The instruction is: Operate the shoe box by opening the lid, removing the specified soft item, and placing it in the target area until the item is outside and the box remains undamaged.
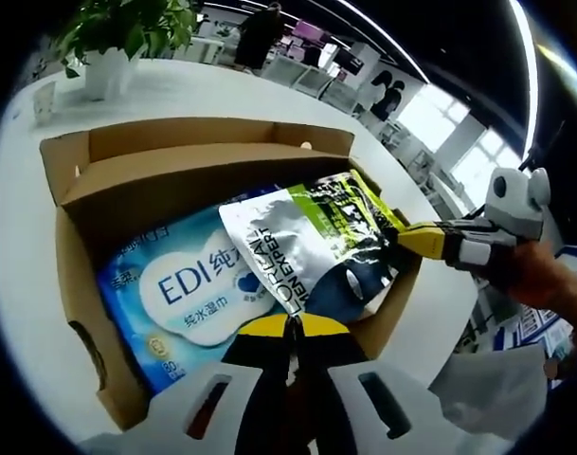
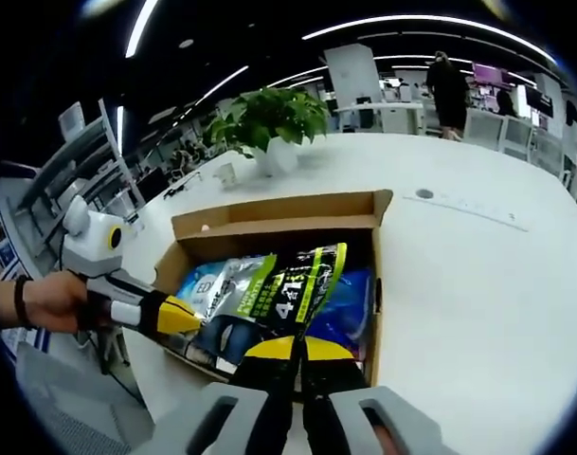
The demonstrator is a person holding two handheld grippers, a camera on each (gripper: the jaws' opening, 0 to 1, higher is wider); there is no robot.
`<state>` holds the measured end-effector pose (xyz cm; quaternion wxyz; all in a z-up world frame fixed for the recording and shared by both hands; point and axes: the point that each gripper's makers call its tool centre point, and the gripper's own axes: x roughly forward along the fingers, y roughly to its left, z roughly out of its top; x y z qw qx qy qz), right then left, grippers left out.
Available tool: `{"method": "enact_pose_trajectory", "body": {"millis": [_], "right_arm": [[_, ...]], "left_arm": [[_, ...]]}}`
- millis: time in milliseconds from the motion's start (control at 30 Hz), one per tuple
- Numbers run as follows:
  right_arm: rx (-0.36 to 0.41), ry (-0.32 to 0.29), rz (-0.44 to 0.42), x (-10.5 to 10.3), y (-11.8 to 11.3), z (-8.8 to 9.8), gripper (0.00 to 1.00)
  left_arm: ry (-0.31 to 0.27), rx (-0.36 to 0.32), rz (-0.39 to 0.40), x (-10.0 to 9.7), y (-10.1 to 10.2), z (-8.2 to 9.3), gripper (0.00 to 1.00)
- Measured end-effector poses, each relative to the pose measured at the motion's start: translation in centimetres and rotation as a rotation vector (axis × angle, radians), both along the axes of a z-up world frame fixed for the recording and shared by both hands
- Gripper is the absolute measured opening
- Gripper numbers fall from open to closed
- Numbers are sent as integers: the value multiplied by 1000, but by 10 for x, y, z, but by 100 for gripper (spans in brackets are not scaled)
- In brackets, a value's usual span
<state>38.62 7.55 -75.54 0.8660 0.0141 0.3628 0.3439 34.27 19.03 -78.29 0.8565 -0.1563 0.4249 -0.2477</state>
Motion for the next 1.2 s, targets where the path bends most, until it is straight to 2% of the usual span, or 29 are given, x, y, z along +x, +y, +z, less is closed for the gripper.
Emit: {"method": "enact_pose_trajectory", "body": {"millis": [333,467,667,900,1200], "right_arm": [[31,-37,-23,-1,-5,18,0],[29,-48,-30,-2,-14,22,0],[31,-60,-47,-6,-25,28,0],[43,-63,-86,-11,-53,31,0],[41,-74,-154,-20,-100,35,0]], "left_arm": [[-51,-10,2,8,-2,21,0],[-81,-10,-15,11,-9,33,0],[-98,-2,-39,10,-21,42,0],[-115,3,-85,10,-45,50,0],[-145,15,-168,13,-91,60,0]]}}
